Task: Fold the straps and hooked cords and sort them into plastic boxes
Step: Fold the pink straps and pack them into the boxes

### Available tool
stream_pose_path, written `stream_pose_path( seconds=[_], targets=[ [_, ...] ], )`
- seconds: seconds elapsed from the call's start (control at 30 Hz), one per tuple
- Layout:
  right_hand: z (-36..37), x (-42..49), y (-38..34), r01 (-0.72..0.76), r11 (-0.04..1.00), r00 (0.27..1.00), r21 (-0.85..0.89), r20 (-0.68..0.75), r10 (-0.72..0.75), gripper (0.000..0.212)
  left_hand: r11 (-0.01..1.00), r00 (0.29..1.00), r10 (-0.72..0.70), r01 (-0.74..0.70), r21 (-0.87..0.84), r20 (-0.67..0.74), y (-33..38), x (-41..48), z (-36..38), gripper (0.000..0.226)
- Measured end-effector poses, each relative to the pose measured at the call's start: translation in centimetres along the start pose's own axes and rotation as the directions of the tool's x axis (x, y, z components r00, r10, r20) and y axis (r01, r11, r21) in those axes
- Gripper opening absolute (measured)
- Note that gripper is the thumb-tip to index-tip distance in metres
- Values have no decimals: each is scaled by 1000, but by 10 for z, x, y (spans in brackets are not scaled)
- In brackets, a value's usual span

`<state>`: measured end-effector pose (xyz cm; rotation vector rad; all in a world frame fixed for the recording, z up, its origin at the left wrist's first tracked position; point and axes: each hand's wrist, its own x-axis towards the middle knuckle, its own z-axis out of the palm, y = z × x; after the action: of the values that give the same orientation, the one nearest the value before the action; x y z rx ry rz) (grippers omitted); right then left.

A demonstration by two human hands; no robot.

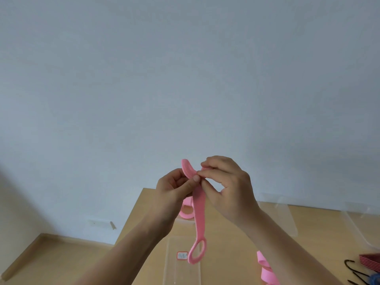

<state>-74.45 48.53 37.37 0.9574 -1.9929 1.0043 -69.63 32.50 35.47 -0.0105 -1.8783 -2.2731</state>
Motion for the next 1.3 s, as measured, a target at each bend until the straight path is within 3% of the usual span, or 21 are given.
stream_pose_path(
  seconds=[0.17,0.33,0.5,0.7,0.87,1.07,1.3],
  targets=[
    [11,2,-13,28,999,999,-36,42,-26,7,998,1000,6,-7,55,25,-3,-2,-26,26],
    [17,14,-26,-40,995,994,-90,103,49,18,990,995,35,-47,133,90,-1,2,-48,31],
    [25,24,-39,-5,985,980,-170,194,38,21,979,993,65,-83,184,102,-1,5,-64,30],
    [41,26,-49,-22,981,974,-192,218,65,15,989,996,58,-66,131,67,2,5,-78,21],
    [49,27,-54,-67,982,958,-179,262,113,7,997,998,7,-12,72,63,0,3,-86,20],
    [57,20,-52,-138,976,942,-166,282,181,6,986,981,-155,148,72,114,-1,-3,-86,31],
    [69,1,-51,-81,982,980,-171,164,109,18,980,965,-199,194,48,170,1,-8,-89,36]
  ],
)
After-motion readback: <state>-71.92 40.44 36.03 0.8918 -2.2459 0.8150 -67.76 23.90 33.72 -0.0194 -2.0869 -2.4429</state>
